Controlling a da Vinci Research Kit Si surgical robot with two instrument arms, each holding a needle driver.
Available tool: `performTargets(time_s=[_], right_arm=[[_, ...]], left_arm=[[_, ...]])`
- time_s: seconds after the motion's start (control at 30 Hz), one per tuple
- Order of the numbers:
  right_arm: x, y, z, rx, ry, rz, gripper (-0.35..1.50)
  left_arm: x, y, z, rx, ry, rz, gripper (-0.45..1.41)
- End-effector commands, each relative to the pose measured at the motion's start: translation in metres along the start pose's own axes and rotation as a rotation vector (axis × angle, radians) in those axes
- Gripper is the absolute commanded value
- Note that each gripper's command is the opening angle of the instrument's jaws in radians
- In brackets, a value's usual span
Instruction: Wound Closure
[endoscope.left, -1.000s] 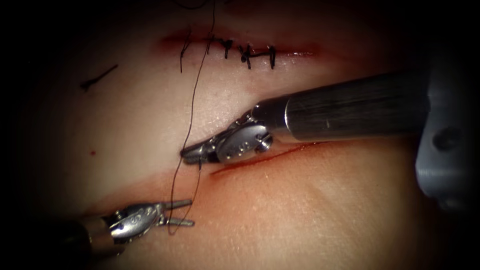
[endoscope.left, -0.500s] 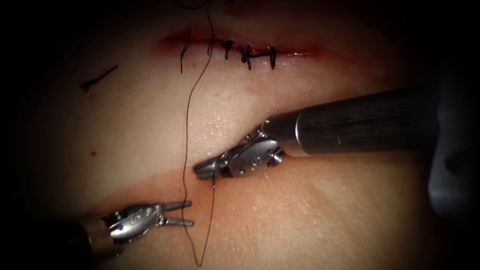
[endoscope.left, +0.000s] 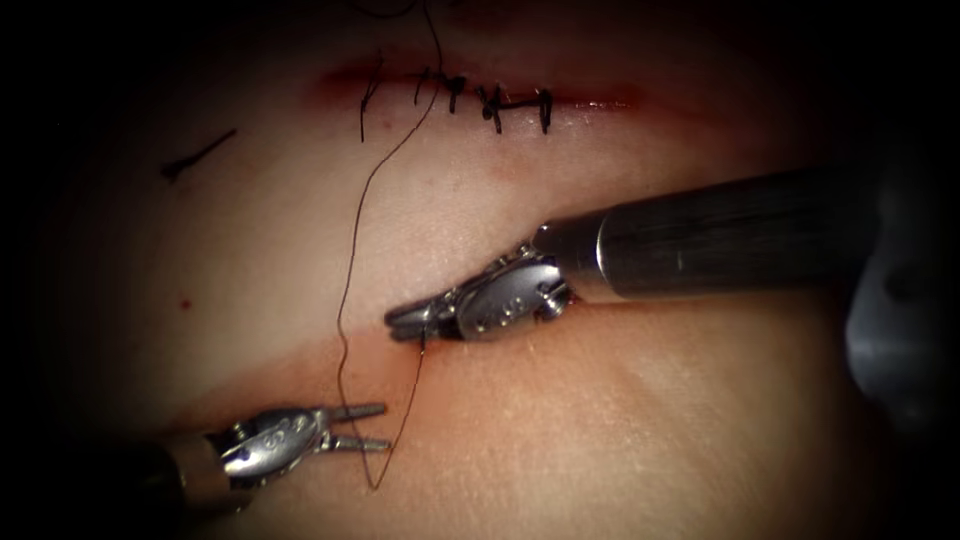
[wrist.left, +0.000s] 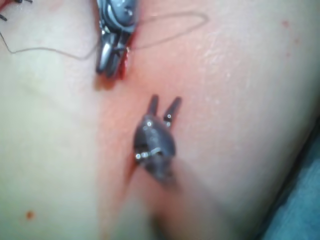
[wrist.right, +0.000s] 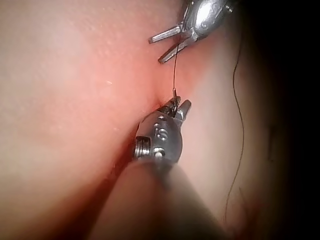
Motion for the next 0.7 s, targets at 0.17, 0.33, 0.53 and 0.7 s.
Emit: performTargets(time_s=[0.17,0.33,0.53,0.7], right_arm=[[-0.0008,0.003,0.0026,-0.013,-0.01,0.032,-0.35],[-0.0017,0.0037,0.0031,-0.021,-0.018,0.059,-0.35],[-0.002,0.0038,0.0027,-0.012,-0.028,0.097,-0.35],[-0.002,0.0055,0.0019,-0.015,-0.035,0.137,-0.35]], left_arm=[[-0.0006,0.0004,0.001,-0.008,0.0,-0.001,0.29],[-0.0006,0.0005,0.001,-0.009,0.0,-0.001,0.29],[-0.0005,0.0006,0.0012,-0.01,0.0,0.0,0.29],[-0.0007,0.0007,0.0013,-0.013,0.0,0.002,0.29]])
